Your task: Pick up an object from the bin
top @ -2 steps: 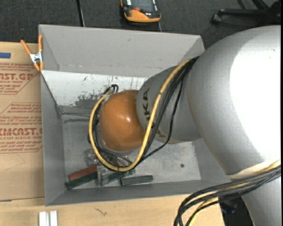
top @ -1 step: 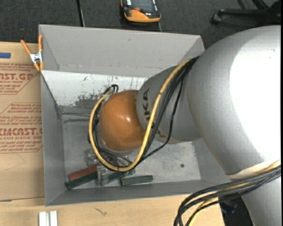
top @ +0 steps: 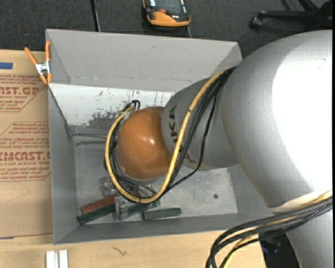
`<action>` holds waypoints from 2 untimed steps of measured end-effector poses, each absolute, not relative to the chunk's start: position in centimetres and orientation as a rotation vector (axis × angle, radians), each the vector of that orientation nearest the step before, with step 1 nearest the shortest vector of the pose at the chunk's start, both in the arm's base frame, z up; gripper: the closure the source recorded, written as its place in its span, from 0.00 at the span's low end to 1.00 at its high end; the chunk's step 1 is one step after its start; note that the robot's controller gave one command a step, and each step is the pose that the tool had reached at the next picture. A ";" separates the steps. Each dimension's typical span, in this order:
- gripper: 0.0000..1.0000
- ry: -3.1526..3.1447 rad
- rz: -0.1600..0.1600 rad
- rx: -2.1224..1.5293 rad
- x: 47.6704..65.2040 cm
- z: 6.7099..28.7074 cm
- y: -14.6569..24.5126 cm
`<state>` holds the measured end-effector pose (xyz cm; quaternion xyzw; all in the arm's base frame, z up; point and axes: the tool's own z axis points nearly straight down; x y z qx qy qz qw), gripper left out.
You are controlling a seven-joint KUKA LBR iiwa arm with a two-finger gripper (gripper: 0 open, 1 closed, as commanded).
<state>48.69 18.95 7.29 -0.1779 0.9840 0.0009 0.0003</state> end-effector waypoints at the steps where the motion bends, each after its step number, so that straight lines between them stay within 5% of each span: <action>1: 1.00 3.092 0.002 -0.559 48.7 7.5 19.0; 2: 1.00 3.091 0.003 -0.558 48.7 7.7 19.0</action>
Offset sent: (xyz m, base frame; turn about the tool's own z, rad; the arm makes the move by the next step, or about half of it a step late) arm 0.0001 0.0000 0.0101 0.0000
